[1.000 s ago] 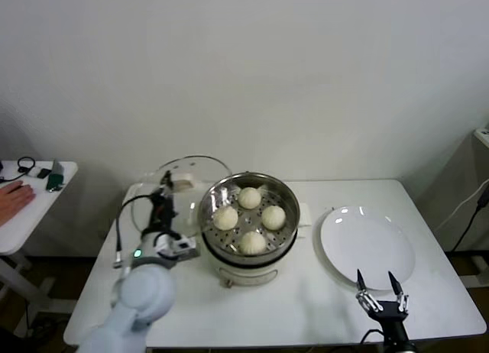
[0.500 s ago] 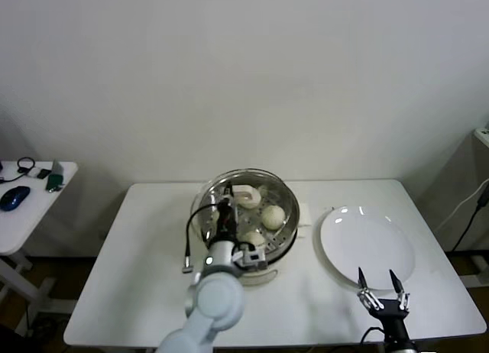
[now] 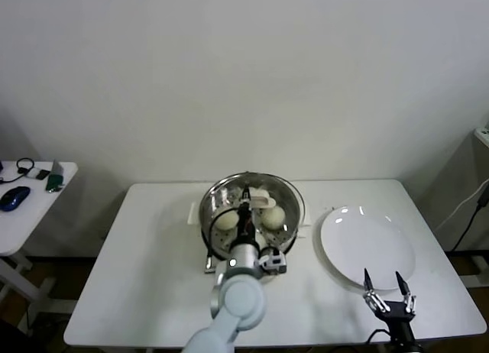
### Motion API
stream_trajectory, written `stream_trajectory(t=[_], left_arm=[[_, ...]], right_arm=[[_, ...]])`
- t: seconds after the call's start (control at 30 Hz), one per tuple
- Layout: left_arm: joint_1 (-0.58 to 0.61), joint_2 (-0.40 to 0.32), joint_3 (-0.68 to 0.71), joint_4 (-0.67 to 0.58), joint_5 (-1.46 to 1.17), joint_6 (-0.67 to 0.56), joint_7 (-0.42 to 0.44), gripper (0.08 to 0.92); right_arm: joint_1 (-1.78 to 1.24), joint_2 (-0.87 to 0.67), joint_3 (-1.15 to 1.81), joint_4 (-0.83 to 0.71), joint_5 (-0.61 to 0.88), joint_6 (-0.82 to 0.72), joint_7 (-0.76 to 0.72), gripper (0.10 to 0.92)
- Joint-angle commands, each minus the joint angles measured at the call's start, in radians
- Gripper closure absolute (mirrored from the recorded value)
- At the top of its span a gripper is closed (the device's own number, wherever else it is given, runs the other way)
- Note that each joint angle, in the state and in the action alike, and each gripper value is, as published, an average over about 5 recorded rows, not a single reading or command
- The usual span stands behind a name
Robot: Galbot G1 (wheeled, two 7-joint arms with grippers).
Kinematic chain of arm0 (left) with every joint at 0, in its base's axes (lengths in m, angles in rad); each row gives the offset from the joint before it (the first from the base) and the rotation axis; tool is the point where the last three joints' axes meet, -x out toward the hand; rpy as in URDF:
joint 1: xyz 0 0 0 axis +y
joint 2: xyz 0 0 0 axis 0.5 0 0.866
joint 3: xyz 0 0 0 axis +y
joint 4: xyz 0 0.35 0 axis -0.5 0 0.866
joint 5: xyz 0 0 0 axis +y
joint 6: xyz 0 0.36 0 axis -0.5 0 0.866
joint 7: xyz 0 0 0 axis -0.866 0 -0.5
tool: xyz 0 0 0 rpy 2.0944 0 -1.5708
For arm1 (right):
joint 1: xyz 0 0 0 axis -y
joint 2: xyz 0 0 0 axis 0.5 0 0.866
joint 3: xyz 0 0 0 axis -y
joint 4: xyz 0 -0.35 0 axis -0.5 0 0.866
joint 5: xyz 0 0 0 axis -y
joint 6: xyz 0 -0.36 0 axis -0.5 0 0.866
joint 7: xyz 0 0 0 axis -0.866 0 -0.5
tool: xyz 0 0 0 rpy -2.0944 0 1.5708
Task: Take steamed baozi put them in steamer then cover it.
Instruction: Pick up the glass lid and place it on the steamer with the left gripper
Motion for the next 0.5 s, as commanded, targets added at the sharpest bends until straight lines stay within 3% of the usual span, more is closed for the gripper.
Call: stream_trajectory(t=[0.03, 0.5], left_arm=[[-0.007, -0.009, -0.003, 0.050, 0.041, -0.010, -0.014, 0.858], [-0.004, 0.033, -0.023, 0.056, 0.011, -0.010, -0.017, 0.858]], right_arm=[[0.001, -0.002, 0.002, -0.001, 0.013, 0.013, 0.000, 0.203], [-0.005, 0.003, 0.003, -0.012, 0.011, 0.025, 0.000, 0.203]])
